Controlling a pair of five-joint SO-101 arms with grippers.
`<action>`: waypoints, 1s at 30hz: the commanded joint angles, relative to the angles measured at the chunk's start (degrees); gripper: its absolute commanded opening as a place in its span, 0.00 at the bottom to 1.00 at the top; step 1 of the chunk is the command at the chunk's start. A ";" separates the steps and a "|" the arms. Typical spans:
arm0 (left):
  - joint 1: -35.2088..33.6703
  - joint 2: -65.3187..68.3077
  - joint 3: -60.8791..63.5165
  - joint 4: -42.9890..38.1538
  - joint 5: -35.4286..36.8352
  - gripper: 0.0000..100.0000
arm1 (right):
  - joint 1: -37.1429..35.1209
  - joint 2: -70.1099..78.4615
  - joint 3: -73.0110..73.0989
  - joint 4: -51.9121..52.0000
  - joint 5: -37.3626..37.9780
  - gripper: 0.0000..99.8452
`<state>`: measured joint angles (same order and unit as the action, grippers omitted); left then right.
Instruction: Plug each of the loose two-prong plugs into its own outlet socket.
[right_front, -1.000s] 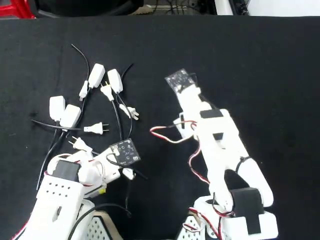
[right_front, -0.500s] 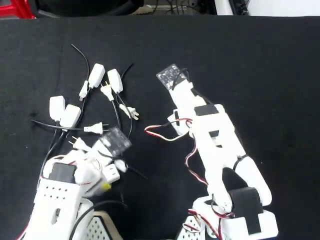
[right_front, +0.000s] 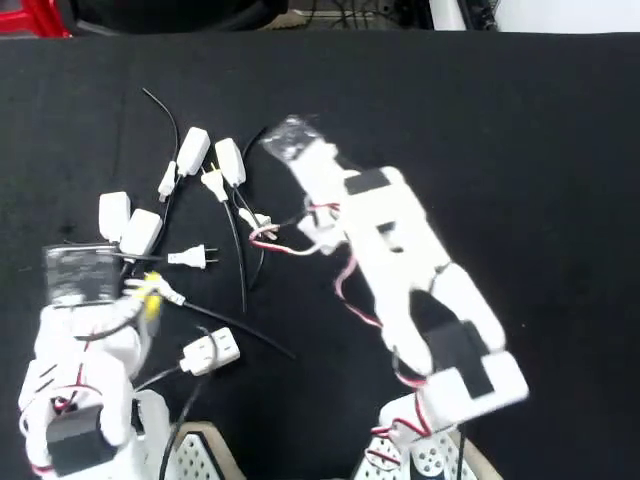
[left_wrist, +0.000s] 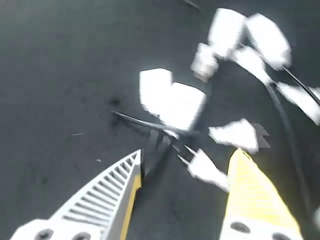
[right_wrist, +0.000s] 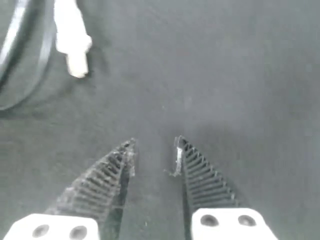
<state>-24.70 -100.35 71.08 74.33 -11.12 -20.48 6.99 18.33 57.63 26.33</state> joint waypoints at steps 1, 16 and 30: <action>-3.91 -2.20 9.98 -9.05 3.08 0.28 | -2.37 5.85 -11.21 2.46 2.20 0.13; -11.03 -3.87 24.40 -13.10 -2.64 0.28 | -5.27 17.10 -22.20 -4.57 -4.04 0.12; -5.58 -3.78 26.33 -12.57 -7.91 0.27 | -4.04 23.87 -22.81 -17.32 -5.54 0.12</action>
<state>-31.12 -103.69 96.31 62.46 -18.24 -25.85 31.60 -0.84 42.51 21.14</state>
